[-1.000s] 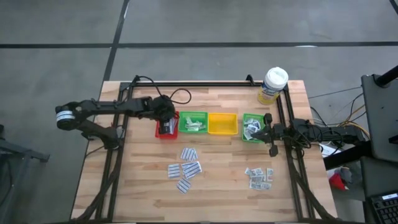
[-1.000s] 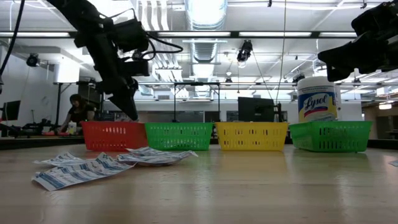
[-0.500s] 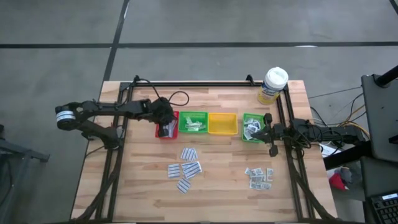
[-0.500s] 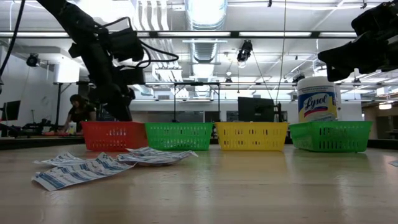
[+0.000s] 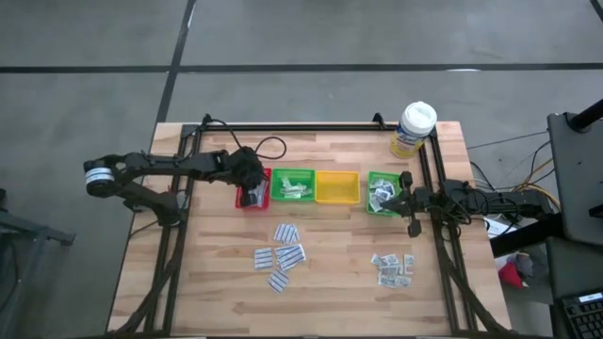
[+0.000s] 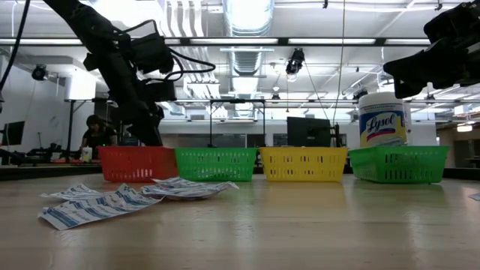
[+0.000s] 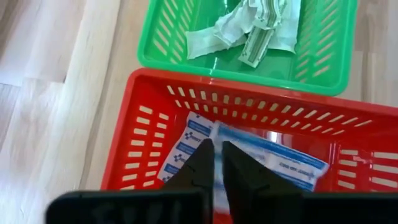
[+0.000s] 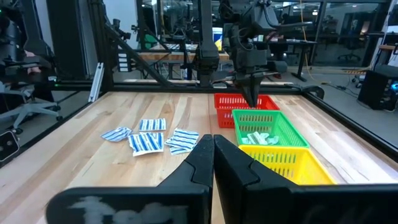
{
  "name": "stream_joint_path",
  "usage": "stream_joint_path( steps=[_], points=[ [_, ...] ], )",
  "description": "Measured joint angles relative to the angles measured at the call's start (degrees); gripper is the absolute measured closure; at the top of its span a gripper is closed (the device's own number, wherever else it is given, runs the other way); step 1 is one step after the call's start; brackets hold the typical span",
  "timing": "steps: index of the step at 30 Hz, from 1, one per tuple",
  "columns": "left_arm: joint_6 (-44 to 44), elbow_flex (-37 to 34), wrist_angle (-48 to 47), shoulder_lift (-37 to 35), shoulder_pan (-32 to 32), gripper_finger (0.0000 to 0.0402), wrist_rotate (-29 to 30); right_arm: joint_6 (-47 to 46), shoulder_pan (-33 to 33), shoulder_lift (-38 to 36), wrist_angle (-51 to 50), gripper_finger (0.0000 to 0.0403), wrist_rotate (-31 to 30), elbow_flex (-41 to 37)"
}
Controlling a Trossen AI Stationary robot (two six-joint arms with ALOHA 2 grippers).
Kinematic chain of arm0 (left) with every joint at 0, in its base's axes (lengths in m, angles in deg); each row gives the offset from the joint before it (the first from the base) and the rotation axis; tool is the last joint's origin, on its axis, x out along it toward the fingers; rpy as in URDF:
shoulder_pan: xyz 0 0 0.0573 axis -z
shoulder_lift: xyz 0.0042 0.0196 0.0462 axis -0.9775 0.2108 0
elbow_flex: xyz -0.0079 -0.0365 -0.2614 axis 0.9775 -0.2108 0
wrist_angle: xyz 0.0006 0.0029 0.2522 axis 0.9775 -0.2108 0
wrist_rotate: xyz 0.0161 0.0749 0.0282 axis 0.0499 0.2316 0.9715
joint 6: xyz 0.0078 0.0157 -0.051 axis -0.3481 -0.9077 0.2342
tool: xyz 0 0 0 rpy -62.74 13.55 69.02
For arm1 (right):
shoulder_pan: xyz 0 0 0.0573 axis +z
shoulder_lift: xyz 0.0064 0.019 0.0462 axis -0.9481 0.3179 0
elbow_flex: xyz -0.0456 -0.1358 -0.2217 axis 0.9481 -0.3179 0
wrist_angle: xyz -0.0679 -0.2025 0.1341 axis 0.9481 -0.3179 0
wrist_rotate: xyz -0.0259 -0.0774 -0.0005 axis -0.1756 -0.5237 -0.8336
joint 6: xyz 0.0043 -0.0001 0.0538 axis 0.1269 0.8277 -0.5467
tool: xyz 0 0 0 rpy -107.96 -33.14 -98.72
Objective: Pick & Place First Aid Supplies
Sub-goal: Put the blue bandage into the red bin
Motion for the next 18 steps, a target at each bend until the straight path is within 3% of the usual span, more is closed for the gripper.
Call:
stream_joint_path(
  steps=[10, 18],
  points=[
    [3.3, 3.3, -2.1, 0.0, 0.0, 0.0278, 3.2, 0.1, 0.0, 0.0, 0.0, 0.0394, 0.0, 0.0],
    [15.0, 14.0, -14.3, 0.0, 2.1, 0.0266, -0.2, 0.0, 0.0, 0.0, 0.0, 0.0394, 0.0, 0.0]
  ],
)
